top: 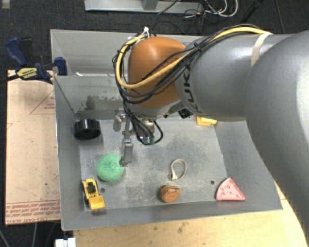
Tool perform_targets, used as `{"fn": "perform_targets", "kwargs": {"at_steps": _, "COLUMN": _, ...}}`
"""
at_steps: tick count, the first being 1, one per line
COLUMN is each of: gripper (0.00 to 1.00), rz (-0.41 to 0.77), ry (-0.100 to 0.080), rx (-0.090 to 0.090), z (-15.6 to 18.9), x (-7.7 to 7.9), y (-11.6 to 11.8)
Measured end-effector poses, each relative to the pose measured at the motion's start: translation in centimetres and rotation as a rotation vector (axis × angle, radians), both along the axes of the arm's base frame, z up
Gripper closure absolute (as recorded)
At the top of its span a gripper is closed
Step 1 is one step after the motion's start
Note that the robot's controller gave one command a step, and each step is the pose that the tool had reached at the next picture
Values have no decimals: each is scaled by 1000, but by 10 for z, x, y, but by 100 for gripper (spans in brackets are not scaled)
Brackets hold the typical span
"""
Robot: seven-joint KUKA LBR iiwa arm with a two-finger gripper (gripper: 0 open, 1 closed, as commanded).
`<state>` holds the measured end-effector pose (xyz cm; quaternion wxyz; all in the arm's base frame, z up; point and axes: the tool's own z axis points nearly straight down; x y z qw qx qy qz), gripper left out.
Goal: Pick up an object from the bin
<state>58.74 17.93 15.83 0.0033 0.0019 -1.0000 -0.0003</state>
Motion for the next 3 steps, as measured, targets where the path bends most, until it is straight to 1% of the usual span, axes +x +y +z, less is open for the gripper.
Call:
{"fn": "perform_targets", "kwargs": {"at_steps": 1, "gripper": 0, "rz": -3, "ry": -7, "rx": 1, "z": 5, "x": 2, "y": -1}}
{"fn": "perform_targets", "kwargs": {"at_steps": 2, "gripper": 0, "rz": -3, "ry": -8, "rx": 1, "z": 5, "x": 2, "y": -1}}
{"fn": "perform_targets", "kwargs": {"at_steps": 3, "gripper": 0, "rz": 54, "ry": -8, "rx": 0, "z": 1, "x": -18, "y": 1}}
